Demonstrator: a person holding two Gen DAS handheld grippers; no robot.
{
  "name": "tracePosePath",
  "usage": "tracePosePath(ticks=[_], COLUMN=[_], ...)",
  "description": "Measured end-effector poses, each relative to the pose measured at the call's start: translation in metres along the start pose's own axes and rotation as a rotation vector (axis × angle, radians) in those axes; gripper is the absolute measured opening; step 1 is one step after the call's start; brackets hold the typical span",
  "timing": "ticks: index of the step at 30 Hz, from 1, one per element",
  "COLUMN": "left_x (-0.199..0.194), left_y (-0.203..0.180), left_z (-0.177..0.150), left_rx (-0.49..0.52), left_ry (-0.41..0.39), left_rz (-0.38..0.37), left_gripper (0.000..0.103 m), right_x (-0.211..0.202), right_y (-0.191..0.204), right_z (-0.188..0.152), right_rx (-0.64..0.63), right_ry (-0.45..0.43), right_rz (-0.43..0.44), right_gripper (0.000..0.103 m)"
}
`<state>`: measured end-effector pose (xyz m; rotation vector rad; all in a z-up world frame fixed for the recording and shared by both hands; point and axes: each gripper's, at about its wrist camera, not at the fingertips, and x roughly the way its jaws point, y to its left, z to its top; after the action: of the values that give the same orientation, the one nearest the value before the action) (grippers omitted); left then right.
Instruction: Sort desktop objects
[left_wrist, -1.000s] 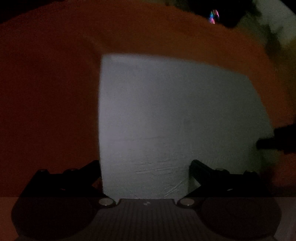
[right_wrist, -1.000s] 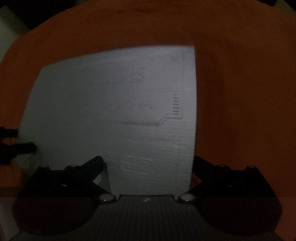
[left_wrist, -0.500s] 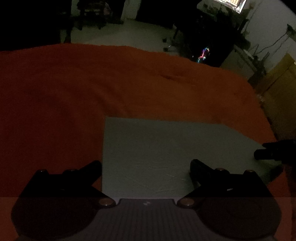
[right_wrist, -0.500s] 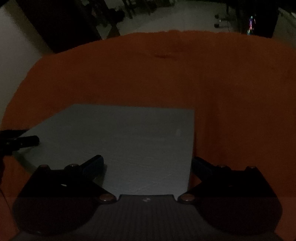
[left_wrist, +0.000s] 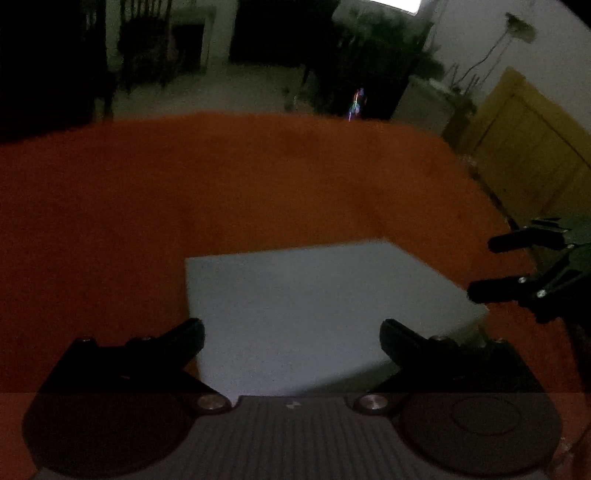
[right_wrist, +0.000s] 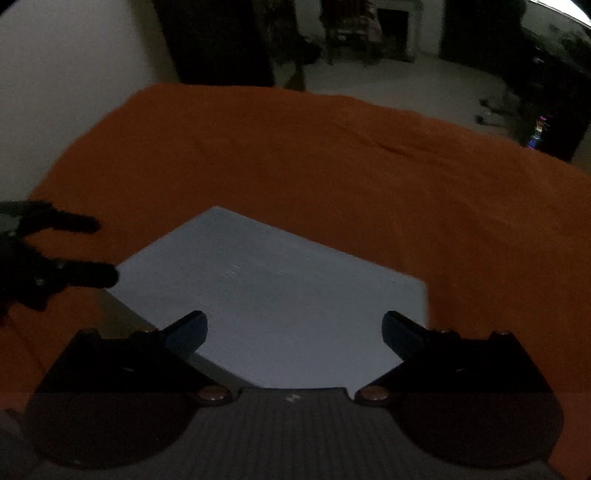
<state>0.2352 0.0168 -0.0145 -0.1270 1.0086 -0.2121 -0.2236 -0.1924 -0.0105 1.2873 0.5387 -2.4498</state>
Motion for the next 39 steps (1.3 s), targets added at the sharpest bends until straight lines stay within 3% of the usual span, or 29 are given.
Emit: tracePosePath(ticks=[6, 9, 15, 19, 26, 29, 32, 35, 37, 39], left_x=[0.029, 0.051, 0.108, 0.130, 0.144, 0.139, 0.129, 0.128, 0.126, 0.128], left_y=[0.066, 0.099, 0.117, 0.118, 0.103, 0.099, 0.089, 0.077, 0.087, 0.097], left_z=[0.016, 0.032, 0.044, 0.040, 0.037, 0.038, 0.039, 0.039, 0.032, 0.026], left_rx=[-0.135, -0.220, -0.252, -0.274, -0.292, -0.232, -0.214, -0.142, -0.157, -0.248], left_ry=[0.036, 0.072, 0.180, 0.224, 0.243, 0.203, 0.166, 0.184, 0.177, 0.194], left_rz=[0.081, 0.068, 0.062, 0.059, -0.017, -0.019, -0.074, -0.042, -0.061, -0.097], left_gripper=[0.102, 0.102, 0.102, 0.103, 0.103, 0.102, 0.102, 0.102, 0.102, 0.102], right_x=[0.036, 0.038, 0.098, 0.130, 0.151, 0.141, 0.127, 0.115, 0.119, 0.125], right_y=[-0.067, -0.105, -0.154, -0.148, -0.136, -0.121, -0.108, -0.102, -0.106, -0.098], right_z=[0.006, 0.003, -0.004, -0.015, -0.022, -0.021, -0.021, -0.024, -0.032, -0.039], right_rx=[0.138, 0.213, 0.353, 0.355, 0.404, 0.341, 0.248, 0.188, 0.193, 0.185], right_ry=[0.098, 0.149, 0.275, 0.341, 0.331, 0.281, 0.236, 0.198, 0.190, 0.180], right_rz=[-0.055, -0.058, -0.030, -0.006, 0.127, 0.057, 0.025, -0.003, 0.002, 0.000], right_gripper=[0.103, 0.103, 0.103, 0.103, 0.103, 0.103, 0.103, 0.103, 0.103, 0.103])
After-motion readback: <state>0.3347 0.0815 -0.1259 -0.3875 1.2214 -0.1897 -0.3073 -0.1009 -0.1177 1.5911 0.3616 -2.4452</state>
